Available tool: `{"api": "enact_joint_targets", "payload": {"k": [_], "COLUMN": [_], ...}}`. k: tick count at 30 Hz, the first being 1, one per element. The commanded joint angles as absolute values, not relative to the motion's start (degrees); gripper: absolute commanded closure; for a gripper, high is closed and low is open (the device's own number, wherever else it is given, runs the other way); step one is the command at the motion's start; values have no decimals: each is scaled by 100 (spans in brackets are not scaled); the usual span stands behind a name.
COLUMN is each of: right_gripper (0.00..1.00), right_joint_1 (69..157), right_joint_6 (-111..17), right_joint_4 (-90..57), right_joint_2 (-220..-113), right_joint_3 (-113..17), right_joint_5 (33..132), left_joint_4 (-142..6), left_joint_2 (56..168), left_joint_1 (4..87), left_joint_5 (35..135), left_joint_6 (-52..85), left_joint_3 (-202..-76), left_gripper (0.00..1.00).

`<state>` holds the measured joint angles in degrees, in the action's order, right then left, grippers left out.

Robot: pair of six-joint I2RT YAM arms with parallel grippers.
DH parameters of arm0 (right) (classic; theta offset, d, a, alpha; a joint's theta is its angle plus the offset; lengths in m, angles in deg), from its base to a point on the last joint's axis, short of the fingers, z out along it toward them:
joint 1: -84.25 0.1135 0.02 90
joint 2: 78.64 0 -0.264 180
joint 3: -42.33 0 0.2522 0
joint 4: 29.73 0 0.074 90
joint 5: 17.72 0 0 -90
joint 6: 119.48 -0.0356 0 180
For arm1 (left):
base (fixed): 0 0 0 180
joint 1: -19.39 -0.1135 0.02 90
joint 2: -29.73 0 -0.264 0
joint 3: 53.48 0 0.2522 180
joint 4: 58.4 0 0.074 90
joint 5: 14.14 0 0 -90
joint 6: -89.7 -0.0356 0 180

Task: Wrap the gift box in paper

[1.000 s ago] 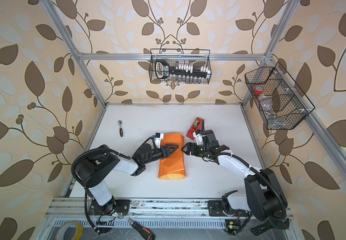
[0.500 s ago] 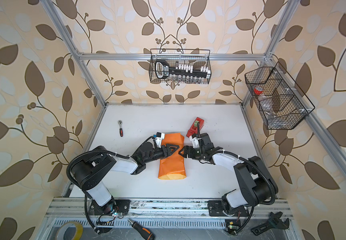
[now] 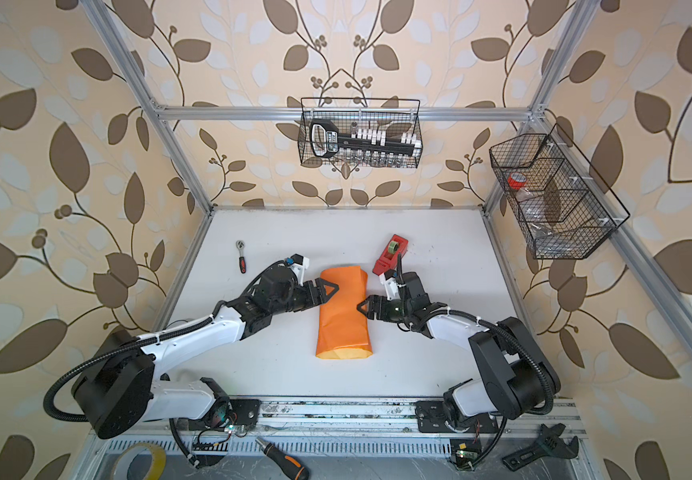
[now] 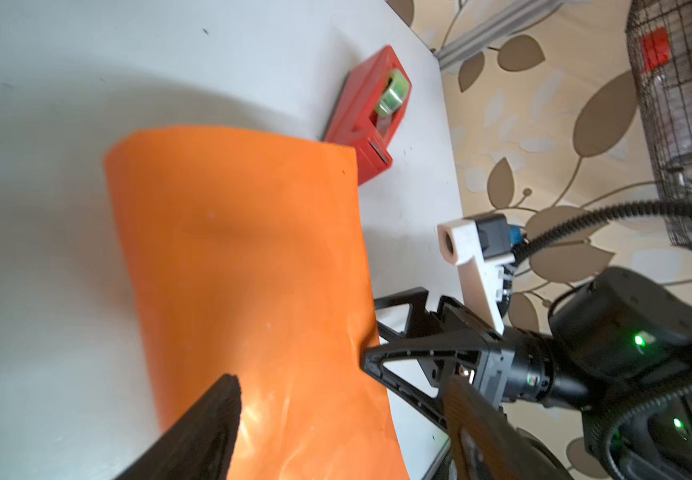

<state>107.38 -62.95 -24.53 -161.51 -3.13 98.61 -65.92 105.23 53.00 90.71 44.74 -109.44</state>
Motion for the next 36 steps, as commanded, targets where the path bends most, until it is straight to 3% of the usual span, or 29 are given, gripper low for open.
{"api": "enact_joint_targets", "payload": {"k": [1,7,13,36], "right_gripper": [16,16,17,14], "right_joint_1": [10842,10851,10851,10744], "right_joint_6": [-6200,-6195,-6132,-6101], "right_joint_4": [-1780,-1721,-1612,-1214], "right_joint_2": [-16328,-16302,-16319,-16334], "right_joint_3": [-140,-233,-328,-1552], "right_joint_5": [9577,9558,9514,9787], "left_joint_4": [-8201,-8847,-8732,-8751], "left_joint_2": [10767,11721,12077,12797], "left_joint_1": [5077,4998,5086,5367], "left_joint_5": [9086,9563,10009,9507], "left_joint_6": [3853,3309,3328,3177], "left_joint_3": [-11485,-12235,-12266,-11937], "left_gripper": [21,21,31,30]}}
